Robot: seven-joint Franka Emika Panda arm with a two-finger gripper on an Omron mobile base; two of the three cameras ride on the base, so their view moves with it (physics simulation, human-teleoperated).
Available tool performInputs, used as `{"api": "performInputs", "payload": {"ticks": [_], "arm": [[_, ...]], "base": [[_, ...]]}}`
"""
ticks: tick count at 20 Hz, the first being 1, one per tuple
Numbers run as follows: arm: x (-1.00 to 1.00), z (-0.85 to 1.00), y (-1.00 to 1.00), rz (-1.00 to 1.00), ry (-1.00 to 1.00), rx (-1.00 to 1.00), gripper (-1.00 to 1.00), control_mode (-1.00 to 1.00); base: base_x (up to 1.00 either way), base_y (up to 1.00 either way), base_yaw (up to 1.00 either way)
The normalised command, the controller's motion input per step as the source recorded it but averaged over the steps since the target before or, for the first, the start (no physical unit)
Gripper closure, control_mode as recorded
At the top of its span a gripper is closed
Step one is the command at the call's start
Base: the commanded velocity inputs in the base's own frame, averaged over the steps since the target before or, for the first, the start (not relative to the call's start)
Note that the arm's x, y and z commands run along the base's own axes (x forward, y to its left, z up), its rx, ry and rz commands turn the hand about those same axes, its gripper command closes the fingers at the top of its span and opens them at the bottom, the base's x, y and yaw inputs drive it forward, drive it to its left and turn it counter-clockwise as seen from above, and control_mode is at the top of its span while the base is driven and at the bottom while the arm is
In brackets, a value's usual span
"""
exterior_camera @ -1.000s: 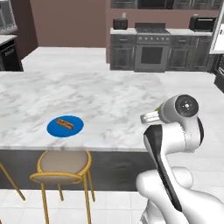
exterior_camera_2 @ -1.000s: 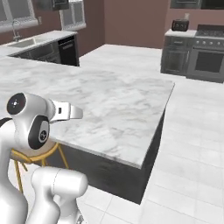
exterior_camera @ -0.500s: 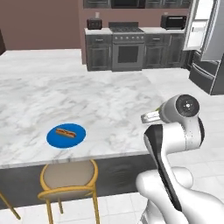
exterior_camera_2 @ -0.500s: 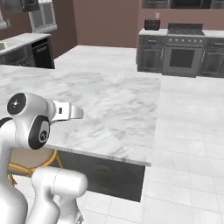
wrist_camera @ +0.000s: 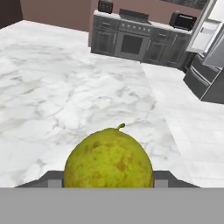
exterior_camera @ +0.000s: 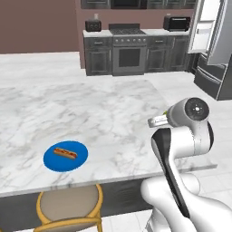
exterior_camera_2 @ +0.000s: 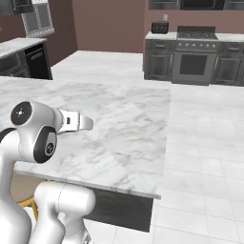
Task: Pick up the banana and pear from the fridge and place one fruit on each plate on the dining counter.
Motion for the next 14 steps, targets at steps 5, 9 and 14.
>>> {"api": "performInputs", "payload": {"ticks": [5, 9, 14], "arm": [[0.00, 0.00, 0.00, 0.00, 0.00, 0.00, 1.00, 1.00], [0.12, 0.00, 0.27, 0.00, 0.00, -0.06, 1.00, -1.00], [0.03, 0.00, 0.43, 0.29, 0.00, -0.09, 1.00, -1.00]], "base": [[0.05, 0.11, 0.00], [0.03, 0.16, 0.00], [0.00, 0.00, 0.00]]}}
